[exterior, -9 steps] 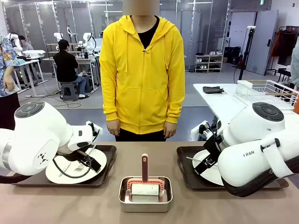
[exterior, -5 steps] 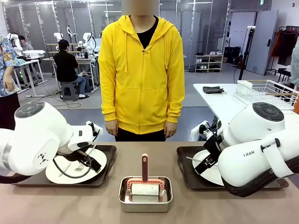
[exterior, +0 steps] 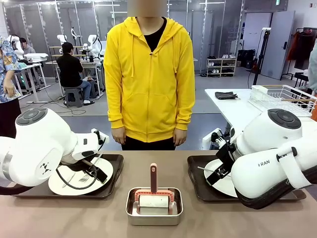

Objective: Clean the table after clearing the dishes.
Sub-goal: When the left (or right) Handle tray is removed, use the left hand (or right hand) to clean the left (or right) side of the table with the Lint Roller.

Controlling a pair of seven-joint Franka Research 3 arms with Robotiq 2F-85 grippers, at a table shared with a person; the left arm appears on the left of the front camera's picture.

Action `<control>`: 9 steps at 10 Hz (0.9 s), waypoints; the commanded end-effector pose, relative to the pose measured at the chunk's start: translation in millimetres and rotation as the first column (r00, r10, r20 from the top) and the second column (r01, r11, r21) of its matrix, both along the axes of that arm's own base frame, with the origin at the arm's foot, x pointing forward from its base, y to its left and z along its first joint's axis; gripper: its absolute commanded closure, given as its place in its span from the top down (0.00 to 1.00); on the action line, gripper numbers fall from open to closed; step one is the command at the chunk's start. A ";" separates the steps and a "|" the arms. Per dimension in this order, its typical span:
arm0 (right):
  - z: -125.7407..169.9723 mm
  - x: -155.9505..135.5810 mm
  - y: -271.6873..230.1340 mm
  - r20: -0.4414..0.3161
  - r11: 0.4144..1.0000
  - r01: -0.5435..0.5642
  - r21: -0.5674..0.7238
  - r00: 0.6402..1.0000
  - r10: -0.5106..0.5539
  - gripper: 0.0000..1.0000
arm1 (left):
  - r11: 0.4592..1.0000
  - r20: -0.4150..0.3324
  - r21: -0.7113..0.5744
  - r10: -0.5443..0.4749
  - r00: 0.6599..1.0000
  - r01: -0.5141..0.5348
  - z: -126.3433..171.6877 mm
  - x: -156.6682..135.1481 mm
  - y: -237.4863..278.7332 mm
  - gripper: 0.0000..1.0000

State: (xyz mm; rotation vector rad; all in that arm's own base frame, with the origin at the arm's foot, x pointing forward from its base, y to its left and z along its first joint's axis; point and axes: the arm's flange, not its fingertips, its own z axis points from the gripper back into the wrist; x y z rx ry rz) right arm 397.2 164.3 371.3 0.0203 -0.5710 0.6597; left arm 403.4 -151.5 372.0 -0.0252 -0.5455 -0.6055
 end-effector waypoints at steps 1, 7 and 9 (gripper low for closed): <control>8.7 -1.1 2.6 -0.034 0.998 -0.007 0.055 0.999 0.009 1.00 | 0.999 -0.010 0.032 -0.019 1.000 0.019 4.6 2.5 0.3 1.00; 83.0 53.8 -11.8 -0.282 0.956 -0.093 0.278 0.943 0.174 1.00 | 0.963 -0.308 -0.251 -0.177 0.935 0.100 69.5 49.7 23.2 1.00; 98.3 68.6 -40.6 -0.391 0.885 -0.074 0.461 0.877 0.278 1.00 | 0.907 -0.345 -0.404 -0.269 0.899 0.117 89.9 62.7 55.0 1.00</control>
